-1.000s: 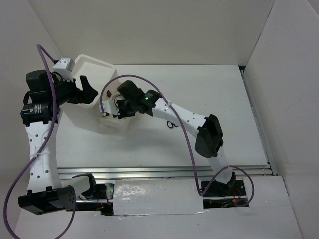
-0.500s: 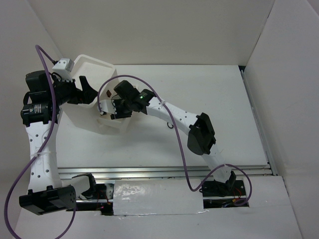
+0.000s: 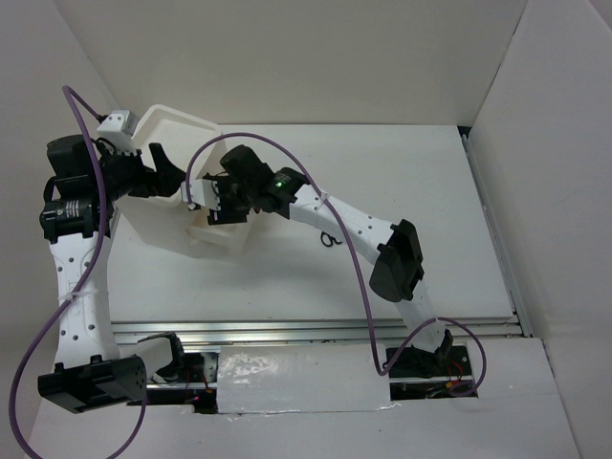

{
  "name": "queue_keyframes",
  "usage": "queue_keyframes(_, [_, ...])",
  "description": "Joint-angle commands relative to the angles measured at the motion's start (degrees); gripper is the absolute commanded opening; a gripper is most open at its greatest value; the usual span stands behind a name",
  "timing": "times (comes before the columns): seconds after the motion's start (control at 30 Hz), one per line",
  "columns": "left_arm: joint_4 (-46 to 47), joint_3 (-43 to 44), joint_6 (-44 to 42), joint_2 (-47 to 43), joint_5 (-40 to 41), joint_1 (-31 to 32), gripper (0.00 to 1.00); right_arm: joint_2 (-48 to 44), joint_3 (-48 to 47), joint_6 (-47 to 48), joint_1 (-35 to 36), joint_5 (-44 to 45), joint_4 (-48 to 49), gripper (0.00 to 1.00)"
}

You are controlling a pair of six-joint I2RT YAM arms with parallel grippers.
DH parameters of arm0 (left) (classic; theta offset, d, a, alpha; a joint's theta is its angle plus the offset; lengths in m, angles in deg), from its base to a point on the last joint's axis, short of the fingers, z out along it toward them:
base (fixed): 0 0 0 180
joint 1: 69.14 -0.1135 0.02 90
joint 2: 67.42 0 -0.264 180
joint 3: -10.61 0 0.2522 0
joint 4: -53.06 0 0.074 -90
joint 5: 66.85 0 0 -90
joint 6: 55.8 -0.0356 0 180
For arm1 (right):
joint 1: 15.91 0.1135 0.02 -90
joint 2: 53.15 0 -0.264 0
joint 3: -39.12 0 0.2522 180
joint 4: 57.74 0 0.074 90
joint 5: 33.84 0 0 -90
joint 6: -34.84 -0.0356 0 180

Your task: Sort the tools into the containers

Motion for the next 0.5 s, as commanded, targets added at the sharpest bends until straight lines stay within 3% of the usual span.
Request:
queue_keyframes(0.0, [0.7, -0.1, 0.1, 0.0, -1.6, -0.6, 0.99, -5.8, 0.0, -3.5, 0.1, -1.7, 7.5, 0.64])
queue_keyframes(0.13, [1.3, -1.1, -0.8, -0.8, -2.2, -0.5, 0.97, -7.6, 1.0, -8.8, -1.0, -2.1, 9.7, 0.63])
queue_keyframes(0.27, [-1.9, -0.1, -3.2, 1.0, 0.0, -0.3, 0.91, -10.5, 5.8, -21.6, -3.8, -2.6, 15.2, 0.63])
queue_keyframes(0.47, [-3.1, 0.8, -5.9, 2.5, 3.0, -0.3, 0.90, -11.3, 9.8, -40.3, -8.9, -6.6, 16.0, 0.63])
